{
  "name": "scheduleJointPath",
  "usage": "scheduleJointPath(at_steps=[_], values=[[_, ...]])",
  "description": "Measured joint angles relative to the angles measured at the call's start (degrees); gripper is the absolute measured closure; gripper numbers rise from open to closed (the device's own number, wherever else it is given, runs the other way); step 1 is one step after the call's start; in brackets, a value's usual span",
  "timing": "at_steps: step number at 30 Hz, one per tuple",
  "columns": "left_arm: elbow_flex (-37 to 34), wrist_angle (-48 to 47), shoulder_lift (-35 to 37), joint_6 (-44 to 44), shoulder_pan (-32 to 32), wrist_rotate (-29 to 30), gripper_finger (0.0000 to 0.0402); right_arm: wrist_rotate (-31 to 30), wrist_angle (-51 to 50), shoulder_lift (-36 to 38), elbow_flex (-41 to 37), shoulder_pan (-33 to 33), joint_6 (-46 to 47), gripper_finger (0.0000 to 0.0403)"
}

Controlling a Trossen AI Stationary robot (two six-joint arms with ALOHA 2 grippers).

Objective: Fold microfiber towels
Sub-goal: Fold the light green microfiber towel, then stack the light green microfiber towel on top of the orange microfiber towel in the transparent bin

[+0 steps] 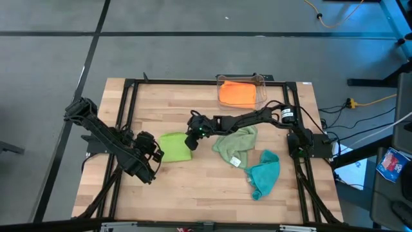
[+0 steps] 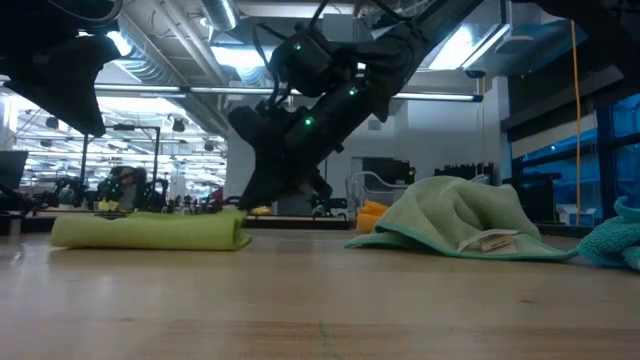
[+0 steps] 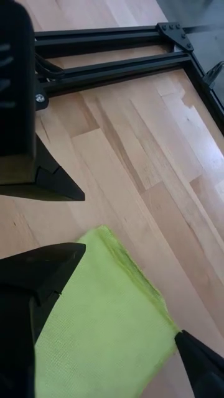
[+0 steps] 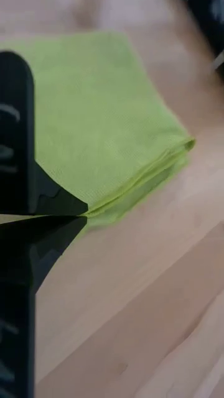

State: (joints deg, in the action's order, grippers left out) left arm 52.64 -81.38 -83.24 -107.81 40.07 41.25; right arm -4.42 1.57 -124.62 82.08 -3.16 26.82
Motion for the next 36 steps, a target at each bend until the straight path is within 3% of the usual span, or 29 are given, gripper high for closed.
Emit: scheduleJointPath(at_steps=[10, 26, 36], values=[[0.0, 0.0, 0.0, 0.0, 0.0, 0.0, 0.0290, -0.6, -1.9, 0.0, 0.0, -0.1, 1.4, 0.0396], [0.0, 0.3, 0.0, 0.0, 0.0, 0.0, 0.0290, -0.6, -5.0, 0.2, 0.0, -2.7, 2.6, 0.0281], [0.0, 0.5, 0.0, 0.1, 0.0, 0.0, 0.0290, -0.6, -9.2, 6.6, 0.0, -2.4, -9.0, 0.0275]])
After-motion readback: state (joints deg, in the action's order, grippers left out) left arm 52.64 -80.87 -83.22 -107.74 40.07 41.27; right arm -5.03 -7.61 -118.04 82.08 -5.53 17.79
